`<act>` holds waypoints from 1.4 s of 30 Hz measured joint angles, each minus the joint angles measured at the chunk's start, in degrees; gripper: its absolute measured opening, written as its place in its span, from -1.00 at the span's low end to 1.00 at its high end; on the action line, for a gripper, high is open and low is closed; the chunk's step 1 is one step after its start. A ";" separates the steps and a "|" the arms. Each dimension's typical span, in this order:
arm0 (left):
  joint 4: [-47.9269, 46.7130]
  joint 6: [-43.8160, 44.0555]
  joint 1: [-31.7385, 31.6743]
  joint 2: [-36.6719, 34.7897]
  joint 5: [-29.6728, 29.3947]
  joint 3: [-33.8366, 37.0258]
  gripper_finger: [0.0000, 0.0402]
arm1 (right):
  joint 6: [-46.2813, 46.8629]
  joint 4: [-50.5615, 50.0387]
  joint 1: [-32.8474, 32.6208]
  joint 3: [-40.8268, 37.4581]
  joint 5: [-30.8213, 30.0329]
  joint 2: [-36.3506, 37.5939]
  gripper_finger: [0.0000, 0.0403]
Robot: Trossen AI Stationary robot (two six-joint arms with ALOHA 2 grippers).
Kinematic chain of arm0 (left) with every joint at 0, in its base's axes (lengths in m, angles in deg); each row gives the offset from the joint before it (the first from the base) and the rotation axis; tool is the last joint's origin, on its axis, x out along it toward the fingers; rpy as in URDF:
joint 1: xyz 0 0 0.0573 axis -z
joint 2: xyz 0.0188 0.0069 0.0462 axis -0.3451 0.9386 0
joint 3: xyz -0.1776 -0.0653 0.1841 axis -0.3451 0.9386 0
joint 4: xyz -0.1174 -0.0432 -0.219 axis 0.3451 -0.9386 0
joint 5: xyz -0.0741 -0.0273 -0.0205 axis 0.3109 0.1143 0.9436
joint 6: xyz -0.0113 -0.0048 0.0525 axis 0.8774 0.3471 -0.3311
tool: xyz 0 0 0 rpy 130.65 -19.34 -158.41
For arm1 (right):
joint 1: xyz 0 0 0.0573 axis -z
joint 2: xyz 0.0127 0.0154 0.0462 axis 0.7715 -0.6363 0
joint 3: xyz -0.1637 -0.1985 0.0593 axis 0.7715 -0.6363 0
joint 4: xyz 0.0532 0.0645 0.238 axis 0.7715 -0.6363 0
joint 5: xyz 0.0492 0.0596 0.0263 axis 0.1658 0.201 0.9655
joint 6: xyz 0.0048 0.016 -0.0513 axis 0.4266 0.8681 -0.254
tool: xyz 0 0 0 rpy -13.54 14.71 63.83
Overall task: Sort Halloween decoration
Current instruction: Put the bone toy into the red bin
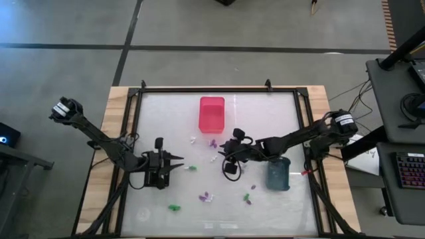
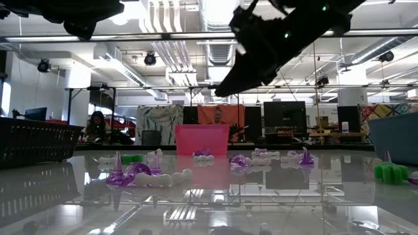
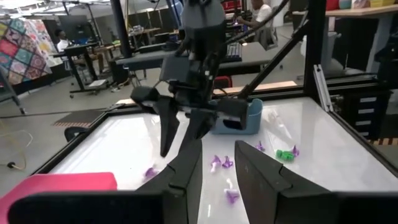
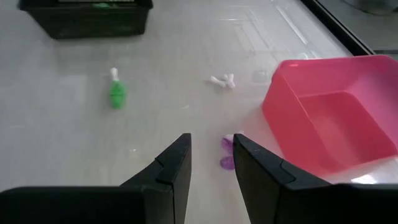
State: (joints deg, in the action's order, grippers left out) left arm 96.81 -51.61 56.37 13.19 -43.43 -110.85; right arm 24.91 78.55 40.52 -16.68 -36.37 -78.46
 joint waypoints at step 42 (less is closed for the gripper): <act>-0.09 0.24 -0.46 0.32 -1.03 -0.02 -0.62 | -2.55 9.14 1.60 0.42 5.99 -11.94 -0.24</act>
State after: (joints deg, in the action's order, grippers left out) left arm 96.72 -51.36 55.91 13.51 -44.45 -110.88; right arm 22.36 87.69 42.12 -16.27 -30.38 -90.39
